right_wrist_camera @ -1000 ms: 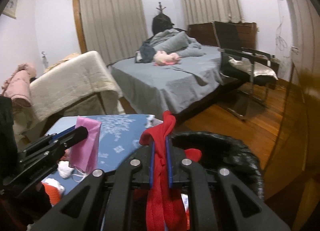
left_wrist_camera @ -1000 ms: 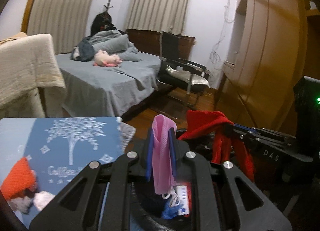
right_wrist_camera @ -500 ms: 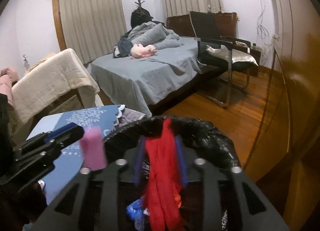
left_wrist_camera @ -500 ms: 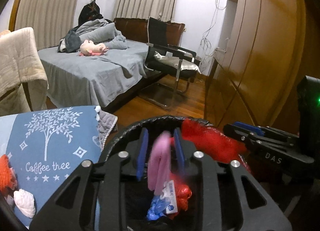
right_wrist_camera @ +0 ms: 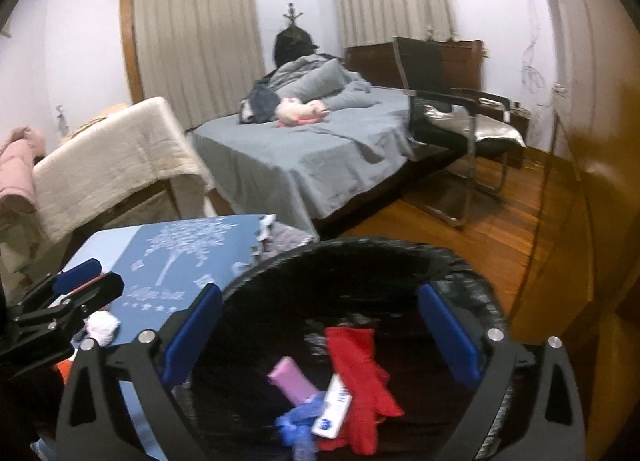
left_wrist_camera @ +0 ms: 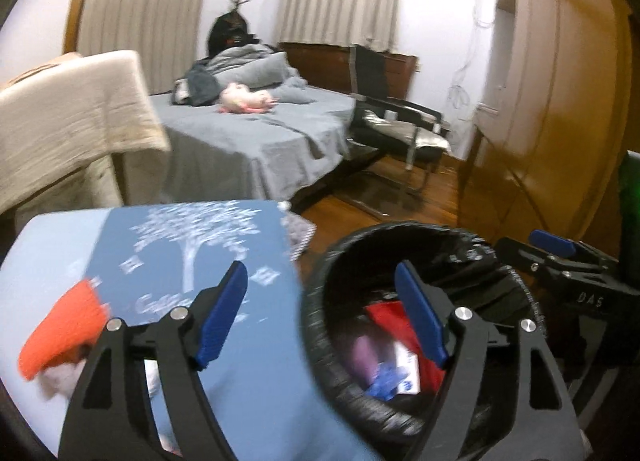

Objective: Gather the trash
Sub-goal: 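Carry mask and glove over the bin and open both tools to drop them, then move the left tool down and grasp the orange foam net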

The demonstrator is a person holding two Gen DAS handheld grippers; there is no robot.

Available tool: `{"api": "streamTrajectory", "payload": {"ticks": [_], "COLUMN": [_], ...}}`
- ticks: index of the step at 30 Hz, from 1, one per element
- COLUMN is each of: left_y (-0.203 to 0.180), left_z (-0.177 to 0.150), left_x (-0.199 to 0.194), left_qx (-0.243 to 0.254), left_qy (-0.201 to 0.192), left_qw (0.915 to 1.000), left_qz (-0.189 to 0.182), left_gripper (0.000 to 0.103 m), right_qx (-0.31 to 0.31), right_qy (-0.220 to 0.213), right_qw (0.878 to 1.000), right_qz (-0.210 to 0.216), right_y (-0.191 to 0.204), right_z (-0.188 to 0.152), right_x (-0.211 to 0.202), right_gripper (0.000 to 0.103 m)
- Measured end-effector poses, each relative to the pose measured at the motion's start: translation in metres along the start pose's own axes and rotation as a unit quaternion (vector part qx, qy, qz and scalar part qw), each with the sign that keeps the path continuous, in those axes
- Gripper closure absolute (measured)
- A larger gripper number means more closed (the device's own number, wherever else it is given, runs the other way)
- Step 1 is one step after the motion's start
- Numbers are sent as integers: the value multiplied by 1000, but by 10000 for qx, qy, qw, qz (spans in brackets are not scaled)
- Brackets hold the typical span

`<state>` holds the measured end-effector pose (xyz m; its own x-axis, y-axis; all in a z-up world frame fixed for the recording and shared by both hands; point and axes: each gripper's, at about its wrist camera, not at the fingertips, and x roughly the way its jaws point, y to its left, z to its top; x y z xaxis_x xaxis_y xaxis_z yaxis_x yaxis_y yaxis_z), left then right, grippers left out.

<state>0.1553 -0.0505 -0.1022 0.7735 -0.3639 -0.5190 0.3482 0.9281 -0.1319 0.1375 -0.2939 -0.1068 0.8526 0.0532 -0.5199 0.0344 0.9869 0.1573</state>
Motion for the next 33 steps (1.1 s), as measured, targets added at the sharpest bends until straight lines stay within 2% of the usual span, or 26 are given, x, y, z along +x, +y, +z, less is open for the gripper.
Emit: {"api": "streamTrajectory", "payload": {"ticks": [9, 19, 24, 33], "left_y": [60, 127, 142, 139], "left_z": [-18, -42, -56, -83], "left_x": [-42, -80, -93, -109], "left_qx": [-252, -536, -551, -669], "left_qy": [-101, -87, -12, 165], "left_qw": [9958, 9852, 9828, 9825], "left_qz": [870, 1626, 1763, 1732], "left_gripper": [27, 27, 27, 27], "right_qx": [-390, -726, -835, -930], "right_qy": [88, 193, 292, 376], "right_qw": [9971, 9909, 9882, 9861], "right_qz": [648, 1118, 1253, 1326], "right_y": [70, 130, 150, 164], "right_z": [-6, -16, -27, -46], "right_x": [11, 25, 27, 23], "right_gripper": [6, 6, 6, 6]}}
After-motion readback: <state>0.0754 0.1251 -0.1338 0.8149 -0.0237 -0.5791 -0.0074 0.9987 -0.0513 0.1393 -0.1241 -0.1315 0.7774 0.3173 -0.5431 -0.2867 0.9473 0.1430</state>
